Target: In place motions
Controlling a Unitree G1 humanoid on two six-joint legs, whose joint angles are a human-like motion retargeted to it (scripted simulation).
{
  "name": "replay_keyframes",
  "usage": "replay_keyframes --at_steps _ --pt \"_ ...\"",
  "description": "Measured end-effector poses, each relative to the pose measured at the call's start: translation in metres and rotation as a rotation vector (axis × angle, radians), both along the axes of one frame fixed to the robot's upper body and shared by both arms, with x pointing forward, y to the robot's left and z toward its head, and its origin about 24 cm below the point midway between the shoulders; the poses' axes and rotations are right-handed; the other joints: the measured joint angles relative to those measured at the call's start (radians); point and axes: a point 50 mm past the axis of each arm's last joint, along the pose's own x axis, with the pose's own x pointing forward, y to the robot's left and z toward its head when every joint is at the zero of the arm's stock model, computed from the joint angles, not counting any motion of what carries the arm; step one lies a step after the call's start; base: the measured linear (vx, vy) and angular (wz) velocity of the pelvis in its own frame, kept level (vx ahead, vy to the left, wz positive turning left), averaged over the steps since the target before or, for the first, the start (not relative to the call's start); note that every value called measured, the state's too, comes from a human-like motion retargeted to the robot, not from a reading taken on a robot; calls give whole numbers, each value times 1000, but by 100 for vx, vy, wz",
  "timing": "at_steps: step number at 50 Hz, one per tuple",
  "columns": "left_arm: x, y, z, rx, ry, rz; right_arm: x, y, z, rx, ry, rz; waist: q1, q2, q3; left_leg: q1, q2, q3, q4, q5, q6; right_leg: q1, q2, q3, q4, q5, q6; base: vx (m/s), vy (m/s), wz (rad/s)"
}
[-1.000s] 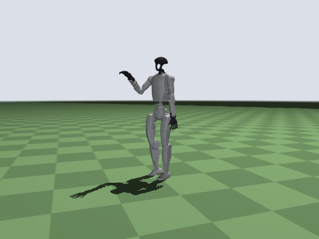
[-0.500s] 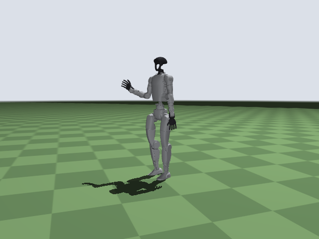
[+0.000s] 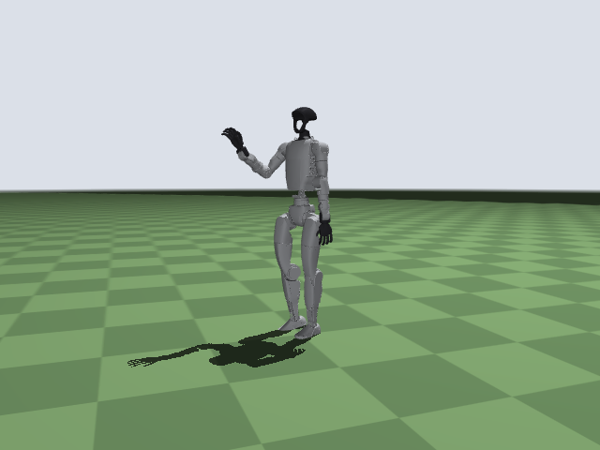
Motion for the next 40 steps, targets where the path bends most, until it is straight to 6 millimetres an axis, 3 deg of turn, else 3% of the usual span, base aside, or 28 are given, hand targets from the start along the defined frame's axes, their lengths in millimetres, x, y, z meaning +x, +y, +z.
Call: replay_keyframes --at_steps 3,5,8,11,13,15,21,28,35,40 --pt "-1 1 0 4 12 18 23 -4 -28 155 409 40 9 -3 7 4 0 0 0 0 0 4 1 0 1 1 0 0 0 0" --pt "1 2 0 2 9 27 18 -5 -28 158 395 52 15 -6 15 3 0 -3 1 2 0 7 1 -3 0 1 -1 1 -1 10" --pt "4 2 0 0 -1 33 -14 -9 -12 44 20 -8 14 -11 23 -3 -2 -17 2 6 -2 12 0 -17 -2 1 -3 2 -1 29" --pt "2 3 0 5 2 32 -50 -11 -13 -81 -341 -62 13 -11 25 -8 -4 -25 3 9 -4 13 -1 -25 -4 0 -5 3 0 15" --pt "1 2 0 6 6 36 -65 -11 -26 -131 -440 -53 12 -8 29 -10 -4 -27 3 9 -4 13 -1 -26 -5 0 -5 0 0 0" --pt "0 1 0 4 7 44 -71 -9 -46 -144 -404 8 6 -4 34 -7 -5 -28 2 8 -4 13 -1 -28 -5 -1 -4 0 0 0" --pt "-3 0 0 1 7 38 -72 -6 -142 31 91 152 -11 5 45 4 -4 -22 -2 4 -6 11 -5 -25 -5 -4 2 0 0 -4" --pt "3 -1 0 -19 4 -4 -101 -15 -250 44 612 118 -8 21 64 7 4 15 -1 3 -2 2 3 11 -3 -2 8 -1 1 -31" --pt "10 -2 -1 -40 -7 -80 -155 -22 -340 64 1280 50 -11 27 77 10 8 29 -2 2 -2 -4 5 25 -1 -2 13 0 0 -3" --pt "10 -1 -1 -36 1 -141 -221 -23 -388 42 1928 -74 -10 26 82 14 10 36 -3 2 -2 -4 6 32 0 0 14 0 0 0"
